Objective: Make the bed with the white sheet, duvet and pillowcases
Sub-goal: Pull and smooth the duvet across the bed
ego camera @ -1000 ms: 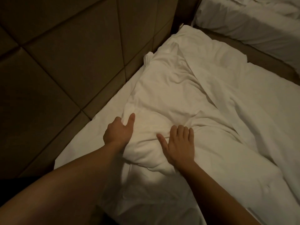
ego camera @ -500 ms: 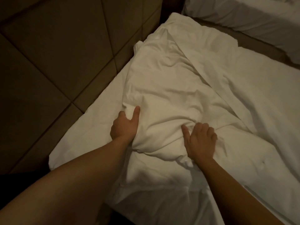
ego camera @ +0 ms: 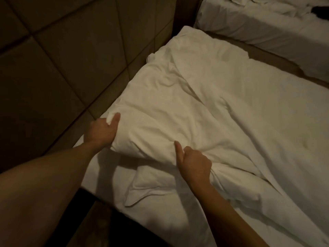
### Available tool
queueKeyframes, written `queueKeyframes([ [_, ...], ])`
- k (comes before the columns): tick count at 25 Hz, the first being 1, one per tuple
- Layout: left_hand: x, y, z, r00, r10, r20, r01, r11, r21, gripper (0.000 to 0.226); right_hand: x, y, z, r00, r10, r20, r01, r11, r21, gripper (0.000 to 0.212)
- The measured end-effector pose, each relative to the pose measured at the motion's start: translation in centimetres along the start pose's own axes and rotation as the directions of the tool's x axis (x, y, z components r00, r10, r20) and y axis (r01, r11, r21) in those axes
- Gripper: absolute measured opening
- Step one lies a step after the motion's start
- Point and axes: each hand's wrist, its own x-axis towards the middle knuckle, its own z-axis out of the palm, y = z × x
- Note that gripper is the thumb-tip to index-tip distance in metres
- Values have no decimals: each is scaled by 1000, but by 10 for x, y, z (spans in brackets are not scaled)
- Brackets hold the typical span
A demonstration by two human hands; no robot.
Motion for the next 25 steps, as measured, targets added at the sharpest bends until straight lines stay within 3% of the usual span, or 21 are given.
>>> queueKeyframes([
  [3, -3, 3, 19, 999, -25, 45, 22, 998, 51, 77, 11, 3, 26, 992, 18, -127, -18, 1000, 7, 77],
  [6, 3, 15, 27, 998, -52, -41, 51, 998, -23, 68, 22, 13, 31, 964, -55, -261, 35, 996, -80, 61],
  [8, 10, 46, 31, 984, 112, -139, -134, 978, -158, 65, 34, 16, 30, 952, -95, -290, 86, 995, -44, 50],
  [9, 11, 72, 35, 954, 276, -118, -296, 932, -208, 65, 39, 17, 29, 950, -104, -293, 100, 995, -28, 49],
  [11, -2, 118, 52, 809, 580, 99, -563, 812, -152, 66, 47, 15, 28, 951, -153, -269, 142, 988, -61, 56],
  [13, -9, 132, 77, 677, 645, 353, -703, 709, 53, 62, 51, 29, 29, 964, -171, -205, 141, 978, -153, 62],
  [16, -11, 116, 100, 703, 581, 411, -693, 690, 209, 63, 58, 76, 17, 986, 21, -165, -48, 986, -162, 64],
  [19, -12, 136, 102, 712, 616, 338, -690, 703, 173, 65, 63, 120, -6, 933, 134, -334, -191, 971, -142, 61],
  [21, -23, 184, 103, 604, 771, 199, -788, 616, 7, 65, 62, 141, -15, 889, 142, -435, -211, 971, -115, 56],
  [23, -42, 246, 115, 353, 934, 61, -935, 355, -18, 63, 58, 160, -19, 837, 197, -510, -240, 971, -20, 50],
  [24, -54, 279, 124, 244, 967, 76, -970, 245, 4, 62, 55, 174, -22, 810, 225, -542, -268, 963, -2, 49],
  [25, -64, 307, 134, 205, 967, 150, -979, 201, 38, 62, 53, 187, -22, 792, 248, -558, -304, 953, -7, 49],
])
